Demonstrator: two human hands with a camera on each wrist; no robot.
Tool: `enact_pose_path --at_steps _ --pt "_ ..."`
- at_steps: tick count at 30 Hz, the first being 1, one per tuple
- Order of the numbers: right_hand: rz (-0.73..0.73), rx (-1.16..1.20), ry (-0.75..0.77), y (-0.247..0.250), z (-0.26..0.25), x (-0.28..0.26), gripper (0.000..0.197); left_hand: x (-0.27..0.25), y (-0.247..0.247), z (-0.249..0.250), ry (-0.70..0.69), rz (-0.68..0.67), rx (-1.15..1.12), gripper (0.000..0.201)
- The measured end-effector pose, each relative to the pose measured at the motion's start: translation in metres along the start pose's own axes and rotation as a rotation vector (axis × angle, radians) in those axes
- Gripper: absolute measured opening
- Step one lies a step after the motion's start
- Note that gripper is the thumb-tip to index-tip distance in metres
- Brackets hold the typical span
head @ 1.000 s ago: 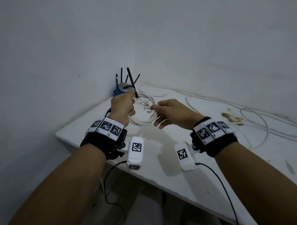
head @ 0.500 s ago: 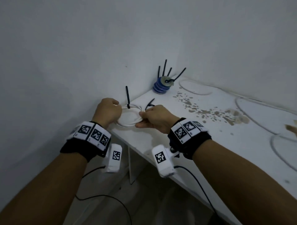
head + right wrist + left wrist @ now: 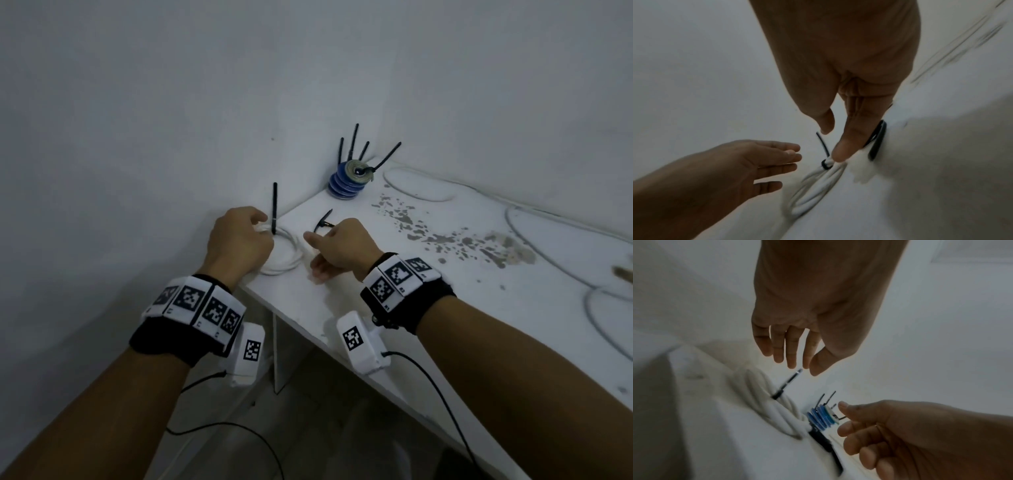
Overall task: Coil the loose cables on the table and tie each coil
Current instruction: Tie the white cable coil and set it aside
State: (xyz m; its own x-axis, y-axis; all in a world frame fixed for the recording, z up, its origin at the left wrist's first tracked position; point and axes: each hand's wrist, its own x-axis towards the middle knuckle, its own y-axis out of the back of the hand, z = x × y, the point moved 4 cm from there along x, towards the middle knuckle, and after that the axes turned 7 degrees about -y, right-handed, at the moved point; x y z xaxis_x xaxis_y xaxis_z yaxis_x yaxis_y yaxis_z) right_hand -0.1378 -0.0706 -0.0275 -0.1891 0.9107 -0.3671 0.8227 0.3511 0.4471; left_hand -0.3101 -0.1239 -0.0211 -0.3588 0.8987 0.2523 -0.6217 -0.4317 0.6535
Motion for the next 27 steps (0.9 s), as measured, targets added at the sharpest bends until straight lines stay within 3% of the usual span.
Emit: enact_pose_path --at_steps 7,13,17,22,25,27 --pt "0.261 -0.255 0.078 0.129 0.038 -0.015 0.034 -0.001 -0.055 0.105 -0.231 -0.165 -0.133 0.029" --pt "0.425 -0.484 -0.053 0.248 0.116 -0.03 0.044 -0.017 -0.13 0.199 -0.341 -0.382 -0.223 0.03" --pt "0.566 -0.671 -0.224 0.306 0.172 -0.06 0.047 -0.04 -0.186 0.25 -0.391 -0.53 -0.231 0.028" --pt "0.174 -0.851 -0.321 0.324 0.209 -0.106 0.055 -0.078 -0.25 0.295 -0.506 -0.761 -0.107 0.036" --pt "0.138 -0.907 -0.213 0.332 0.216 -0.127 0.031 -0.109 -0.28 0.317 -0.633 -0.924 0.032 0.054" --pt "0.161 -0.879 -0.135 0.337 0.219 -0.137 0.027 -0.126 -0.294 0.328 -0.699 -0.976 0.099 0.059"
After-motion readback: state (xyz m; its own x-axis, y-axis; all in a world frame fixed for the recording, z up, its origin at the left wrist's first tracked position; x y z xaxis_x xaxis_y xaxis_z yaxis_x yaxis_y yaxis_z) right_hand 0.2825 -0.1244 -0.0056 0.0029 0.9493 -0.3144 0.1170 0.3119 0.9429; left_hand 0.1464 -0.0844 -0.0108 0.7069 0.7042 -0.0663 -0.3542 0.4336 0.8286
